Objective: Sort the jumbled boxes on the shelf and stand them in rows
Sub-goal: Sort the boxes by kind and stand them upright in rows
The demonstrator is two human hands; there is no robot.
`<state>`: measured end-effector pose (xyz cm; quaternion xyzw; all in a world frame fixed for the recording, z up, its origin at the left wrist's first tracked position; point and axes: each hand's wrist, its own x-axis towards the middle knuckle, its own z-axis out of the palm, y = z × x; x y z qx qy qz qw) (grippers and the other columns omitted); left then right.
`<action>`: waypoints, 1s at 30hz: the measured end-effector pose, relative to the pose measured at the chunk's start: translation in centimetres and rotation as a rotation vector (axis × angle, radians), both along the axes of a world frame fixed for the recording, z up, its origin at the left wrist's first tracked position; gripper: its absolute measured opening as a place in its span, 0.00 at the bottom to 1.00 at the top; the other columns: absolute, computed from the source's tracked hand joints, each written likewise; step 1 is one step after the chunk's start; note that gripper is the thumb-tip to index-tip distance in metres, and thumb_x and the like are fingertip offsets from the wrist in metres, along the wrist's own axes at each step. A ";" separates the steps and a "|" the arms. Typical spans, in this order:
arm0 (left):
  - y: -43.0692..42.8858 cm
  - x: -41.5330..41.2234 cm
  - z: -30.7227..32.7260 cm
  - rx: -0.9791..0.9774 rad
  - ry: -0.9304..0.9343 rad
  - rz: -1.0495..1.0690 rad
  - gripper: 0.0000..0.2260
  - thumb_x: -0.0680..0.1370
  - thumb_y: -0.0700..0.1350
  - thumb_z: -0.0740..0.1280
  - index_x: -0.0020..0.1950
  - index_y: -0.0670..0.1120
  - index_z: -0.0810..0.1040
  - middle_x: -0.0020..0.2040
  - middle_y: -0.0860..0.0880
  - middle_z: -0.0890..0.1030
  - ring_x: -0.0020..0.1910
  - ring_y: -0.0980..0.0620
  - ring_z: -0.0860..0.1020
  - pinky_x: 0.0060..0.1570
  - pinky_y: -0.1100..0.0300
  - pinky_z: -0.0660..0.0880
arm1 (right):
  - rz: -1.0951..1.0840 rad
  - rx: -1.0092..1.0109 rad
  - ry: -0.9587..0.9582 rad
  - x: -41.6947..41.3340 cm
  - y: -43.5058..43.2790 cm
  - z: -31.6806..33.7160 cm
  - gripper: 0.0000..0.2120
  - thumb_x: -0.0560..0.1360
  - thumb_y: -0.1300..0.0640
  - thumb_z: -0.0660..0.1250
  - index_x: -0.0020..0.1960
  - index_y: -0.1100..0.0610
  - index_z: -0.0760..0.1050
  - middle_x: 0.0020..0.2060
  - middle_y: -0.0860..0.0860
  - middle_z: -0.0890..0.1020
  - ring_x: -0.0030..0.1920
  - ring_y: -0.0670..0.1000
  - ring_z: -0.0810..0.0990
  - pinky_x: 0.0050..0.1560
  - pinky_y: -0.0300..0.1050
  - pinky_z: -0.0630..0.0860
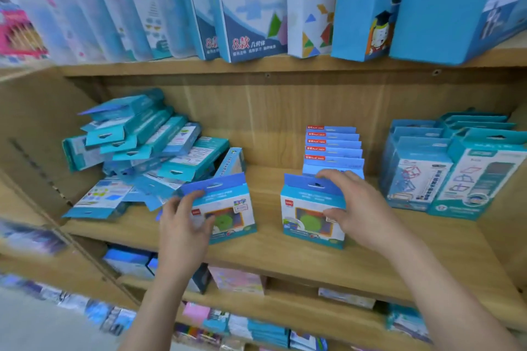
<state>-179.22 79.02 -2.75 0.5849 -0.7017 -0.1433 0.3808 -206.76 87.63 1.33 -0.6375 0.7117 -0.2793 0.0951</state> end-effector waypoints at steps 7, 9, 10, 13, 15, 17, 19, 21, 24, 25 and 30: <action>1.2 -0.8 0.0 0.139 0.460 -0.129 0.26 0.74 0.37 0.69 0.62 0.58 0.61 0.48 0.57 0.77 0.43 0.59 0.81 0.35 0.64 0.75 | -0.049 -0.129 -0.041 -1.8 3.3 0.0 0.24 0.71 0.62 0.73 0.61 0.43 0.70 0.55 0.42 0.73 0.55 0.45 0.72 0.54 0.40 0.68; 1.6 -1.5 -0.4 0.186 0.604 -0.130 0.24 0.75 0.37 0.69 0.63 0.55 0.62 0.47 0.55 0.79 0.44 0.62 0.81 0.37 0.63 0.78 | -0.088 -0.186 -0.032 -2.7 4.2 -0.2 0.25 0.69 0.64 0.73 0.60 0.45 0.72 0.53 0.45 0.75 0.52 0.44 0.71 0.50 0.37 0.65; 1.8 -1.9 -0.5 0.209 0.663 -0.131 0.20 0.75 0.37 0.68 0.62 0.52 0.65 0.47 0.55 0.80 0.45 0.61 0.81 0.38 0.64 0.78 | -0.108 -0.204 -0.031 -3.1 4.5 -0.4 0.25 0.69 0.65 0.74 0.59 0.45 0.72 0.52 0.47 0.75 0.51 0.43 0.70 0.50 0.37 0.64; 2.4 -2.9 -1.0 0.241 0.727 -0.206 0.09 0.76 0.38 0.67 0.52 0.51 0.77 0.48 0.55 0.83 0.48 0.60 0.81 0.41 0.67 0.78 | -0.161 -0.192 -0.051 -3.9 5.5 -1.0 0.26 0.68 0.68 0.73 0.57 0.45 0.71 0.51 0.47 0.74 0.51 0.44 0.70 0.50 0.37 0.63; 2.9 -3.6 -1.4 0.249 0.752 -0.249 0.10 0.77 0.37 0.66 0.52 0.51 0.78 0.48 0.55 0.83 0.47 0.62 0.81 0.42 0.68 0.77 | -0.214 -0.141 -0.043 -4.4 6.1 -1.3 0.25 0.68 0.66 0.73 0.57 0.45 0.70 0.51 0.47 0.72 0.51 0.49 0.72 0.49 0.39 0.62; 3.4 -4.2 -1.7 0.260 0.764 -0.285 0.10 0.77 0.36 0.66 0.53 0.49 0.78 0.47 0.55 0.84 0.47 0.61 0.81 0.43 0.68 0.77 | -0.260 -0.097 0.054 -4.7 6.5 -1.2 0.25 0.68 0.63 0.74 0.62 0.50 0.71 0.52 0.50 0.72 0.54 0.56 0.74 0.50 0.43 0.65; 3.8 -5.0 -2.1 0.289 0.785 -0.327 0.10 0.77 0.36 0.65 0.55 0.47 0.78 0.48 0.53 0.84 0.49 0.58 0.81 0.44 0.66 0.77 | -0.292 -0.082 0.191 -4.6 6.7 -0.9 0.29 0.66 0.59 0.76 0.65 0.51 0.71 0.56 0.54 0.71 0.58 0.60 0.72 0.54 0.53 0.70; 4.2 -5.5 -2.4 0.325 0.816 -0.357 0.10 0.77 0.36 0.64 0.57 0.45 0.77 0.49 0.52 0.84 0.50 0.56 0.81 0.46 0.65 0.77 | -0.312 -0.121 0.267 -4.0 6.9 -0.1 0.33 0.65 0.56 0.77 0.67 0.50 0.70 0.60 0.56 0.70 0.63 0.61 0.68 0.55 0.62 0.69; 4.5 -5.8 -2.8 0.330 0.815 -0.381 0.10 0.76 0.38 0.64 0.56 0.47 0.77 0.50 0.53 0.84 0.51 0.55 0.81 0.47 0.64 0.77 | -0.200 -0.270 0.250 -1.9 6.7 1.3 0.33 0.65 0.56 0.77 0.67 0.51 0.70 0.61 0.55 0.71 0.63 0.58 0.67 0.55 0.62 0.68; 4.6 -5.7 -2.8 0.334 0.816 -0.394 0.11 0.76 0.40 0.64 0.57 0.46 0.77 0.51 0.52 0.84 0.52 0.55 0.81 0.47 0.64 0.77 | -0.127 -0.298 0.242 -0.7 6.3 1.4 0.33 0.65 0.55 0.77 0.67 0.50 0.69 0.61 0.55 0.71 0.63 0.57 0.68 0.54 0.61 0.69; 4.8 -5.3 -2.4 0.372 0.797 -0.485 0.14 0.76 0.41 0.63 0.62 0.44 0.75 0.55 0.49 0.83 0.54 0.53 0.80 0.50 0.62 0.76 | 0.122 -0.178 0.455 5.3 2.0 0.8 0.44 0.63 0.46 0.77 0.71 0.40 0.55 0.68 0.52 0.65 0.70 0.53 0.61 0.59 0.60 0.66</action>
